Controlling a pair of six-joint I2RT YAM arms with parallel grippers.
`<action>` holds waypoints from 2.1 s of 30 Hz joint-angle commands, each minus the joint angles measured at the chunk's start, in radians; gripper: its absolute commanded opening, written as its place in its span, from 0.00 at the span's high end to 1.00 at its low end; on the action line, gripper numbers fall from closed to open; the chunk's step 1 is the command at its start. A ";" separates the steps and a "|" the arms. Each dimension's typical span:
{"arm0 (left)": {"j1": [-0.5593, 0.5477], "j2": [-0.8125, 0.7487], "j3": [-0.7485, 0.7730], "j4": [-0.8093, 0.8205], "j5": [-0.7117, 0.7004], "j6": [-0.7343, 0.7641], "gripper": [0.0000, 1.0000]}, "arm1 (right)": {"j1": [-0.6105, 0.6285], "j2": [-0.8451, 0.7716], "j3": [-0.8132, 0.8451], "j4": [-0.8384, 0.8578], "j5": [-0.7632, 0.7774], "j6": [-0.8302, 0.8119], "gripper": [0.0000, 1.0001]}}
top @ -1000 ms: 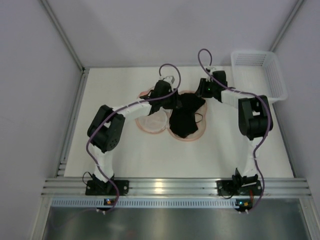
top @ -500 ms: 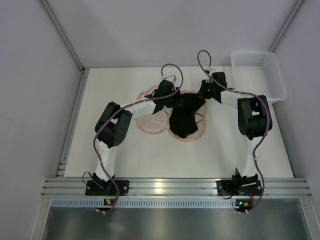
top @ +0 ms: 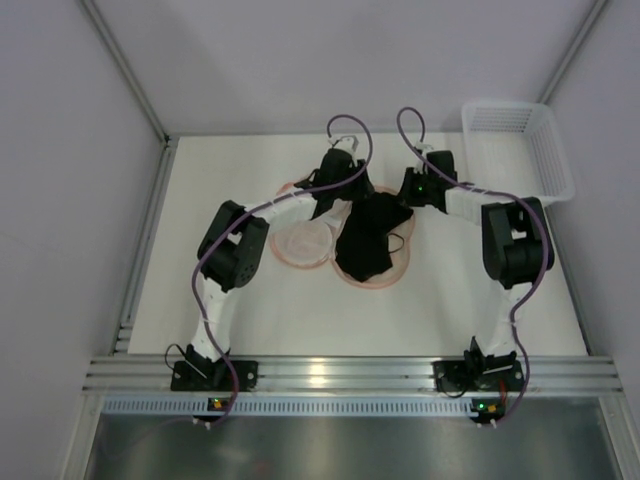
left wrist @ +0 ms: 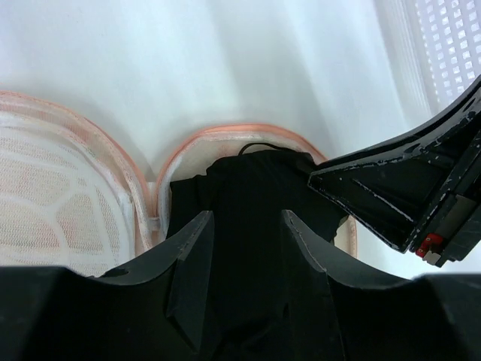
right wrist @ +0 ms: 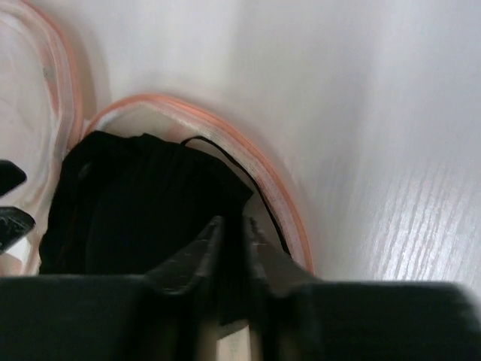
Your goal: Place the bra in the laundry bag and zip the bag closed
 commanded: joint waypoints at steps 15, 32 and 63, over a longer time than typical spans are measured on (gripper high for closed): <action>-0.012 -0.198 -0.179 0.056 0.005 0.048 0.54 | -0.018 -0.207 0.013 -0.159 0.150 0.023 0.52; -0.021 -0.233 -0.236 0.056 0.008 0.044 0.54 | -0.018 -0.079 -0.010 -0.157 0.152 0.036 0.63; -0.021 -0.240 -0.270 0.062 -0.003 0.030 0.55 | 0.057 -0.102 -0.011 -0.113 0.120 -0.014 0.77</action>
